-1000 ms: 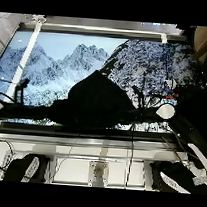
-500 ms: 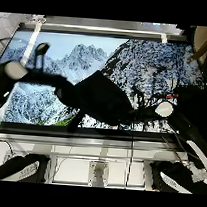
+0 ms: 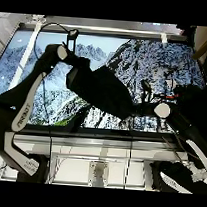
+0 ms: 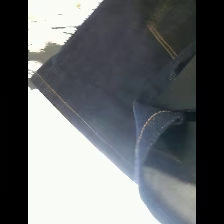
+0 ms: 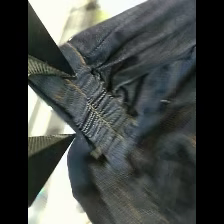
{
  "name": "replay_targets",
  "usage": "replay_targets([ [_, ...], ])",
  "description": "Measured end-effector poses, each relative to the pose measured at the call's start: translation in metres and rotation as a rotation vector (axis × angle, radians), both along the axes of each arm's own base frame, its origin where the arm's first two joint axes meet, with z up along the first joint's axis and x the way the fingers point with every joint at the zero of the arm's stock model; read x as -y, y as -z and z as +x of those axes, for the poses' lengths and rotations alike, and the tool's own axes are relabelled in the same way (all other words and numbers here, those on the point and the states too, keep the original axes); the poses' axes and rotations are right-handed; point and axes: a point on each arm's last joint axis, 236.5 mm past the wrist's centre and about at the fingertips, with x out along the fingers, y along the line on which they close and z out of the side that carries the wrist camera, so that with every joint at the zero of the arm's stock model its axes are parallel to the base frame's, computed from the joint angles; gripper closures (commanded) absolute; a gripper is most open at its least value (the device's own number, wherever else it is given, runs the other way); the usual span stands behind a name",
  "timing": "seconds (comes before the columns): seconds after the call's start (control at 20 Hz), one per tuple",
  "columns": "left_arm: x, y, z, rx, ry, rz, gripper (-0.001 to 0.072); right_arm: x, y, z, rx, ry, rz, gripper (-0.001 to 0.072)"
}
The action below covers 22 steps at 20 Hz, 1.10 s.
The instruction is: Fold the clothes and pants, and hang the long-sleeved shirts on hangers.
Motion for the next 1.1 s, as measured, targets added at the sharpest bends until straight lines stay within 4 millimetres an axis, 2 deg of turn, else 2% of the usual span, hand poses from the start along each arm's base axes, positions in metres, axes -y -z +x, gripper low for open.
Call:
replay_targets([
  [0.05,0.008,0.002,0.006,0.018,0.000,-0.017,0.0617,0.004,-0.003,0.011,0.024,0.043,0.009,0.0318],
  [0.1,0.017,0.002,0.012,0.040,-0.002,-0.035,0.0256,0.009,-0.006,0.020,0.046,0.078,0.016,0.0319],
  [0.15,0.024,0.001,0.016,0.058,-0.003,-0.051,0.0017,0.016,-0.007,0.027,0.058,0.109,0.017,0.0318],
  [0.3,0.040,-0.011,0.021,0.106,0.001,-0.088,0.0001,0.044,-0.004,0.040,0.065,0.172,-0.021,0.0318],
  [0.4,0.043,-0.030,0.021,0.142,0.007,-0.101,0.0002,0.066,0.006,0.036,0.028,0.180,-0.086,0.0316],
  [0.45,0.043,-0.043,0.019,0.163,0.020,-0.100,0.0001,0.078,0.011,0.031,0.006,0.173,-0.129,0.0252],
  [0.5,0.041,-0.054,0.015,0.177,0.034,-0.089,0.0002,0.091,0.016,0.023,-0.022,0.160,-0.178,0.0224],
  [0.6,0.028,-0.079,0.007,0.211,0.063,-0.043,0.0002,0.108,0.021,0.005,-0.064,0.128,-0.249,0.0224],
  [0.75,-0.004,-0.110,-0.013,0.214,0.080,0.054,0.0002,0.112,0.037,-0.021,-0.128,0.101,-0.254,0.0229],
  [0.8,-0.017,-0.118,-0.020,0.208,0.080,0.088,0.0003,0.109,0.043,-0.022,-0.127,0.113,-0.227,0.0231],
  [0.9,-0.042,-0.133,-0.038,0.179,0.068,0.134,0.0003,0.098,0.051,-0.013,-0.092,0.184,-0.123,0.0252],
  [1.0,-0.064,-0.147,-0.055,0.157,0.051,0.164,0.0004,0.093,0.057,0.000,-0.070,0.290,-0.011,0.0411],
  [1.1,-0.081,-0.159,-0.069,0.141,0.034,0.184,0.0006,0.094,0.068,-0.003,-0.106,0.347,0.045,0.0405],
])
